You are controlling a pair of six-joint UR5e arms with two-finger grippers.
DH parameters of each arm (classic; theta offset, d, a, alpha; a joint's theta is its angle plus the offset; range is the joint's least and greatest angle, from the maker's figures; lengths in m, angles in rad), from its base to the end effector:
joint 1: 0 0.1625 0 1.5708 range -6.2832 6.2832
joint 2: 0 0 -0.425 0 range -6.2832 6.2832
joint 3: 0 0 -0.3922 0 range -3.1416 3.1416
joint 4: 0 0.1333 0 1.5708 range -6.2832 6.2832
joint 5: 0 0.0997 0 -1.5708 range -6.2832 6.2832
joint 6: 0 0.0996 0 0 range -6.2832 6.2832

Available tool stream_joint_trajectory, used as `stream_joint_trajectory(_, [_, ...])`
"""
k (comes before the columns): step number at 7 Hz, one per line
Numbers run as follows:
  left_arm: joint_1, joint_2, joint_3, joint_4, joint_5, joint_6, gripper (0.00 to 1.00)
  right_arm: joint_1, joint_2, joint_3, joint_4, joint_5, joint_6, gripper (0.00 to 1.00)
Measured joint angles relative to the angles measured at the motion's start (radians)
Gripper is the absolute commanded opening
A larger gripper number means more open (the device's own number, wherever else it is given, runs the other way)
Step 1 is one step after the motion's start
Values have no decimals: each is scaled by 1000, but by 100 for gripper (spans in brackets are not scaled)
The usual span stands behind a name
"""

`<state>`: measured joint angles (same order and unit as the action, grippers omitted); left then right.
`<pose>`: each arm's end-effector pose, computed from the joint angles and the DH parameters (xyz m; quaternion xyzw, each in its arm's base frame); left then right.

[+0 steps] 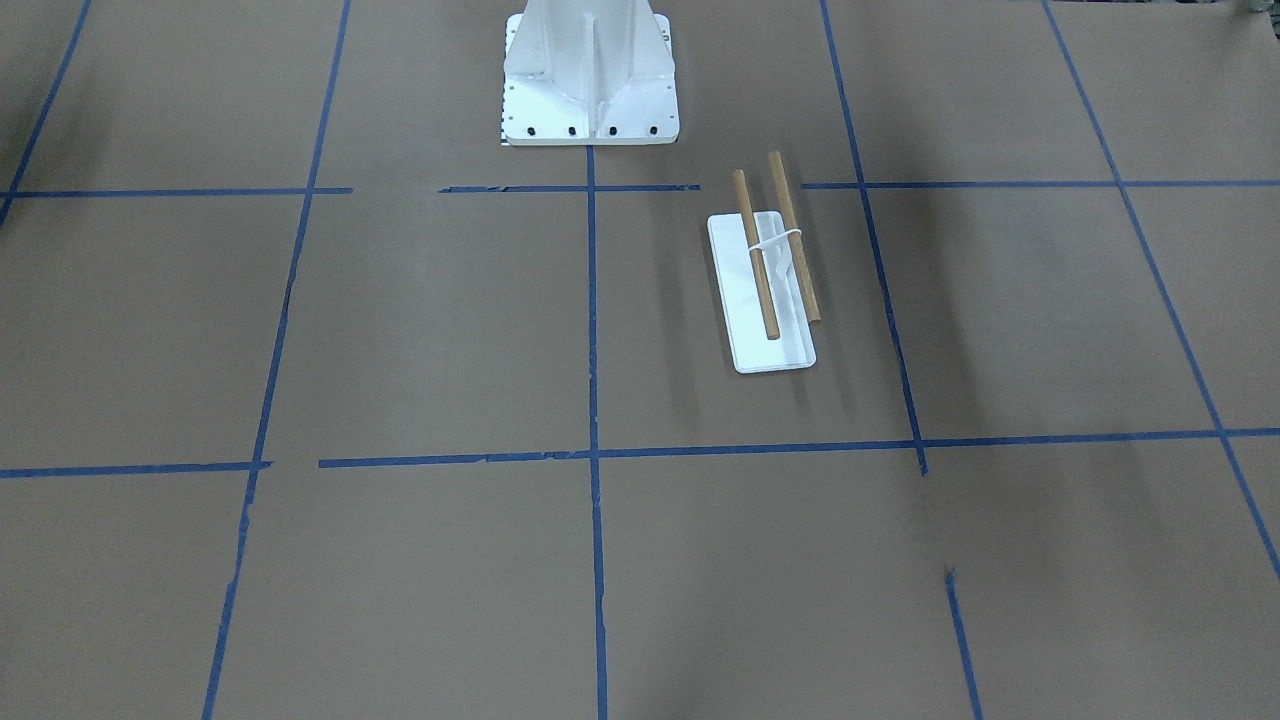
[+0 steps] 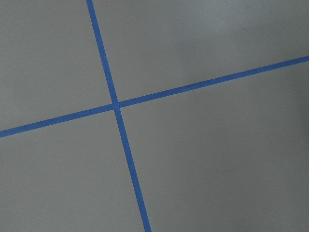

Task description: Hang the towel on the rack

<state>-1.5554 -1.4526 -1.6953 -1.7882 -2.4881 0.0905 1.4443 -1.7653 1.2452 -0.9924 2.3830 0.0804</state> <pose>-0.0472 -0.4535 0.6190 0.1165 0.4359 0.0965 0.8872 0.0149 -0.3665 0.8370 -0.0141 -0.3955 -0.0327 0.9178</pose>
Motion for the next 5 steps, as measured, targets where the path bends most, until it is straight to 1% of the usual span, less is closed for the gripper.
stream_joint_trajectory(2, [0,-4,5,-7,0,0,100,-16,11,-12,0,-4,3,50])
stream_joint_trajectory(3, [0,-5,6,-8,1,0,100,-20,22,-19,0,-6,2,46])
stream_joint_trajectory(4, [0,-6,7,-8,1,0,100,-23,41,-39,0,-6,0,26])
stream_joint_trajectory(5, [0,-7,9,-8,1,0,100,-23,58,-58,1,-7,-4,0])
